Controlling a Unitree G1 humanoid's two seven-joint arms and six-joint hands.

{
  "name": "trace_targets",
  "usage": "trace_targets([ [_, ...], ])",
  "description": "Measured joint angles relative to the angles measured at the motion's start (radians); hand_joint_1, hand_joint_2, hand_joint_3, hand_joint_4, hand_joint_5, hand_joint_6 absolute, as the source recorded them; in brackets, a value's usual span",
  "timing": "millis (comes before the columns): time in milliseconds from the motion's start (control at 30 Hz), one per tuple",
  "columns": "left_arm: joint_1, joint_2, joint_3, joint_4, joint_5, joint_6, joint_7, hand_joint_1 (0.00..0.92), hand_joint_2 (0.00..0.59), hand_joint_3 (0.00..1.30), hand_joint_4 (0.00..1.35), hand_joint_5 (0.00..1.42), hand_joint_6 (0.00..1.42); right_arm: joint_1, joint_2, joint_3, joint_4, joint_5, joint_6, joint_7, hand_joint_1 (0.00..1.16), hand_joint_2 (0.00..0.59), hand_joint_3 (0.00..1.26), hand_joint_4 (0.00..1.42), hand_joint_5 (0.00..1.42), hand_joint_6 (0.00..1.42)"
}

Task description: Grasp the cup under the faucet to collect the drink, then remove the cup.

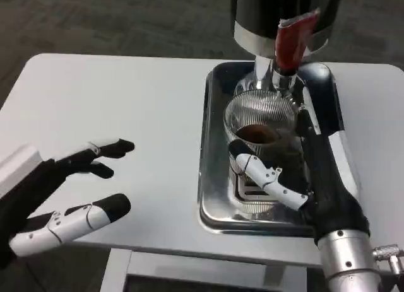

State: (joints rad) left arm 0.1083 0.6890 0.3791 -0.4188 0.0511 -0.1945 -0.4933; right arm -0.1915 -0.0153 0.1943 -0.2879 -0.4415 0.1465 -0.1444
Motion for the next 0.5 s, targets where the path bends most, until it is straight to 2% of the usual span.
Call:
trace_targets([
  [133,0.002,0.002,0.0,0.007,-0.001,0.0,0.0,0.0,0.093,0.23,0.2,0.29,0.23,-0.003,0.005,0.02,0.006,-0.026,0.016,0.0,0.63,0.213,0.0,0.01,0.18,0.29],
  [500,0.009,0.004,0.003,0.023,-0.004,-0.001,0.0,0.0,0.093,0.24,0.21,0.29,0.23,-0.004,0.034,0.04,0.007,-0.079,0.052,-0.029,0.63,0.22,0.0,0.03,0.21,0.33],
])
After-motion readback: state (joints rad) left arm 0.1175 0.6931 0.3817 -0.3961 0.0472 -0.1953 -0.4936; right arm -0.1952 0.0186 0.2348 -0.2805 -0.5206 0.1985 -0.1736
